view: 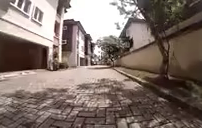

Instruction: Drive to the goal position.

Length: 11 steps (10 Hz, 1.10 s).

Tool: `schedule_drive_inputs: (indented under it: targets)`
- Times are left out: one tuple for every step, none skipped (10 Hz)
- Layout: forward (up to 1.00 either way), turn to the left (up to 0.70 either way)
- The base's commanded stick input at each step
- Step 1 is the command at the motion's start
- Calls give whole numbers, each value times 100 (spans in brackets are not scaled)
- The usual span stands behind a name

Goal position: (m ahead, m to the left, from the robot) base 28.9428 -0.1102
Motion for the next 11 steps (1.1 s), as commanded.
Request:
schedule_drive_inputs:
  targets:
    - [50,0]
    - [50,0]
    - [50,0]
    - [50,0]
    - [50,0]
    - [50,0]
    - [50,0]
    - [50,0]
    - [50,0]
    - [50,0]
    - [50,0]
